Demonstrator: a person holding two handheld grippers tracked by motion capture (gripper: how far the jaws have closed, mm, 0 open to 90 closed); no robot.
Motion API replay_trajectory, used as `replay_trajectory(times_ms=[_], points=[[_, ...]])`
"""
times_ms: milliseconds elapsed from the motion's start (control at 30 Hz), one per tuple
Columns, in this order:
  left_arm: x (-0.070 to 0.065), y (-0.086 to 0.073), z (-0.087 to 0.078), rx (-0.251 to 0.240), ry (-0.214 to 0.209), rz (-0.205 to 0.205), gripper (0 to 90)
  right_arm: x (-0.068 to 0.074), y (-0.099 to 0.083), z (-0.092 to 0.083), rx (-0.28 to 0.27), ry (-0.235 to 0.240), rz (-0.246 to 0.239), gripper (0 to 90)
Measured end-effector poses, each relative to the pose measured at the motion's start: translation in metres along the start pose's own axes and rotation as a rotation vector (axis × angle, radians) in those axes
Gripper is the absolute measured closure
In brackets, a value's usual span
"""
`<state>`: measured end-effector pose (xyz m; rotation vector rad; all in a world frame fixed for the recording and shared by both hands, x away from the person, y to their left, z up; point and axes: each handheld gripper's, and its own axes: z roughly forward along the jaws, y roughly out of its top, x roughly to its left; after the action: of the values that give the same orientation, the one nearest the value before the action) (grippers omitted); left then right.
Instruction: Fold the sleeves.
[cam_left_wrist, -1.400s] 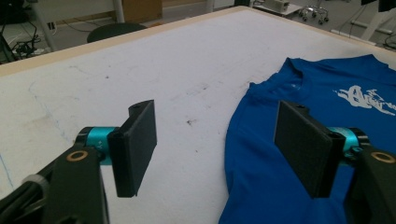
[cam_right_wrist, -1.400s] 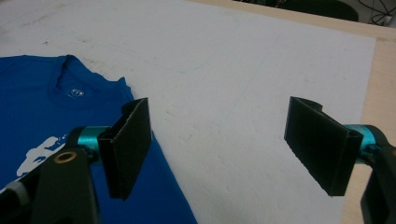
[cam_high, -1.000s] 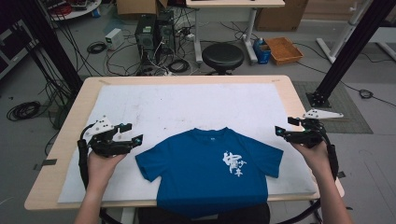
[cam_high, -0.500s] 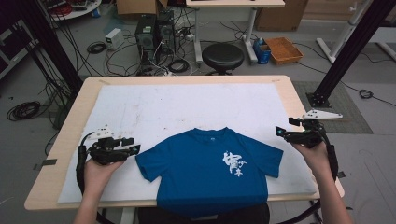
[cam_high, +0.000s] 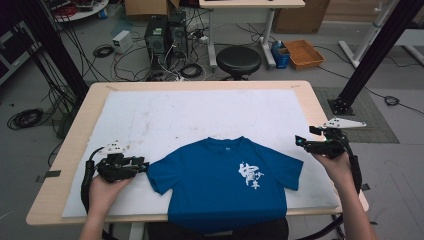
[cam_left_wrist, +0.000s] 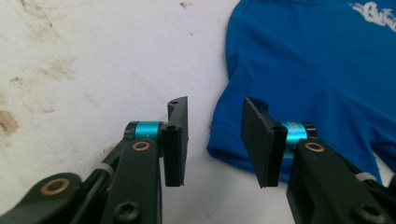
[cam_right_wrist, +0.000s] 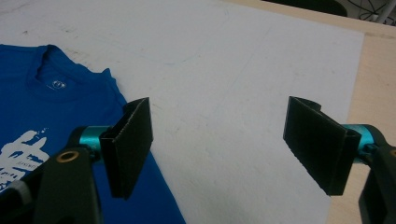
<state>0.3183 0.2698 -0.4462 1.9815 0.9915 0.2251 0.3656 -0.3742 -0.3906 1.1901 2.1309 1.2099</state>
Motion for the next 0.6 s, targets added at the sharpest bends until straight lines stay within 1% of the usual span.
replay_trajectory(times_ms=[100,167,200,267,367,400,467,533,567,600], points=[[0.001,-0.001,0.003,0.019,0.008,-0.006,66.0,0.000,0.000,0.000,0.000,0.000,-0.002,24.0],[0.000,-0.002,0.004,0.028,0.004,-0.005,70.2,0.000,0.000,0.000,0.001,-0.001,-0.004,24.1],[0.000,-0.002,0.005,0.029,0.010,0.002,71.8,0.000,0.000,0.000,0.003,-0.004,-0.005,24.1],[-0.001,-0.002,0.005,0.031,0.010,0.000,78.2,0.000,0.000,0.001,0.005,-0.003,-0.003,24.2],[-0.004,-0.002,0.005,0.031,0.008,0.009,87.5,0.001,0.000,0.002,0.009,-0.006,-0.005,24.2],[-0.004,-0.001,0.004,0.024,0.007,0.001,88.0,0.001,0.000,0.002,0.009,-0.004,-0.007,24.3],[-0.005,0.001,0.003,0.010,-0.006,-0.018,88.2,0.001,0.000,0.002,0.009,-0.005,-0.009,24.4],[-0.006,0.004,0.001,-0.002,-0.029,-0.040,88.4,0.001,0.000,0.002,0.007,-0.005,-0.008,24.4],[-0.008,0.006,0.001,-0.007,-0.043,-0.046,88.5,0.001,0.000,0.001,0.007,-0.005,-0.007,24.4],[-0.009,0.008,0.001,-0.014,-0.052,-0.043,88.5,0.001,0.000,0.001,0.008,-0.005,-0.005,24.5]])
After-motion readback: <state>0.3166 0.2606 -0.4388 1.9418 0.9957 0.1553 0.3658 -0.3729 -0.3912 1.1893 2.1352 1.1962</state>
